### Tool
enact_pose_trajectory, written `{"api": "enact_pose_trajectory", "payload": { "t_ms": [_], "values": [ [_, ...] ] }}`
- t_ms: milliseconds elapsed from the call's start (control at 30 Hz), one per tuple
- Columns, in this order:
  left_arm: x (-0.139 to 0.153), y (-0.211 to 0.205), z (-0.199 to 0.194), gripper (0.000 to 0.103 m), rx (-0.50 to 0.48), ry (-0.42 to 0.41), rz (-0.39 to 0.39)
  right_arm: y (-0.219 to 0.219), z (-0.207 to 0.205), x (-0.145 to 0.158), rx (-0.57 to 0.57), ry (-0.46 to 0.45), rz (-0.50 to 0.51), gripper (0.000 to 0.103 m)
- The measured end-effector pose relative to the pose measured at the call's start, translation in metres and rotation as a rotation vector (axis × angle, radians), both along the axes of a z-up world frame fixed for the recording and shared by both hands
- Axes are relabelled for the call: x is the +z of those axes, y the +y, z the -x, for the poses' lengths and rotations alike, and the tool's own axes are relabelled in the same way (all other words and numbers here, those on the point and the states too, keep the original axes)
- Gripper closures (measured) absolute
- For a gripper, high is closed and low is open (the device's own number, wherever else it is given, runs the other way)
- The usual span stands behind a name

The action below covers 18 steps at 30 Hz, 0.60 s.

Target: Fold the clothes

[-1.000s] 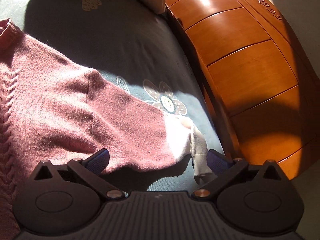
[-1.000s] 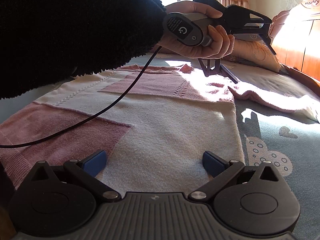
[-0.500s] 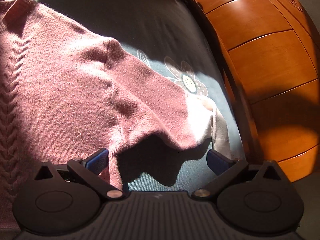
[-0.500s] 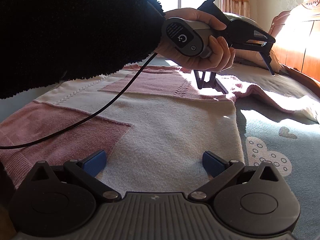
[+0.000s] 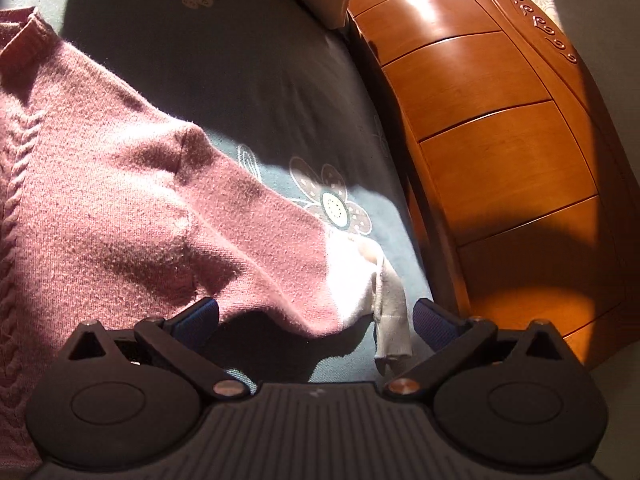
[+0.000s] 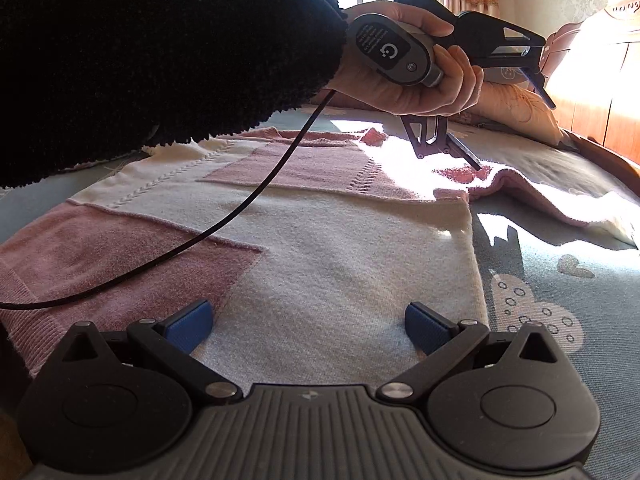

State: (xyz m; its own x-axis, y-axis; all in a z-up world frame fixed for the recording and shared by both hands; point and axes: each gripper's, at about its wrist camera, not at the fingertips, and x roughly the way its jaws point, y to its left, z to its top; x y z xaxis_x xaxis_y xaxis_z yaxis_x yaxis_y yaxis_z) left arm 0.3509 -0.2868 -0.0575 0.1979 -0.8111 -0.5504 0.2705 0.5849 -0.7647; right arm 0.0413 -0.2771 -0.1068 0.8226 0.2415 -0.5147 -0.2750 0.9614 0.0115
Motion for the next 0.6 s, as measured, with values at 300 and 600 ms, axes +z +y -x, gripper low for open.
{"api": "enact_pose_trajectory", "payload": {
  "t_ms": [300,600],
  "values": [
    [-0.025,0.010,0.031,0.001,-0.072,0.070,-0.119,0.000,0.000,0.000,0.000,0.003,0.003,0.000],
    [-0.022,-0.014,0.036,0.001,-0.131,0.067,-0.087,-0.001,0.001,0.000,0.002,0.002,0.002,0.000]
  ]
}}
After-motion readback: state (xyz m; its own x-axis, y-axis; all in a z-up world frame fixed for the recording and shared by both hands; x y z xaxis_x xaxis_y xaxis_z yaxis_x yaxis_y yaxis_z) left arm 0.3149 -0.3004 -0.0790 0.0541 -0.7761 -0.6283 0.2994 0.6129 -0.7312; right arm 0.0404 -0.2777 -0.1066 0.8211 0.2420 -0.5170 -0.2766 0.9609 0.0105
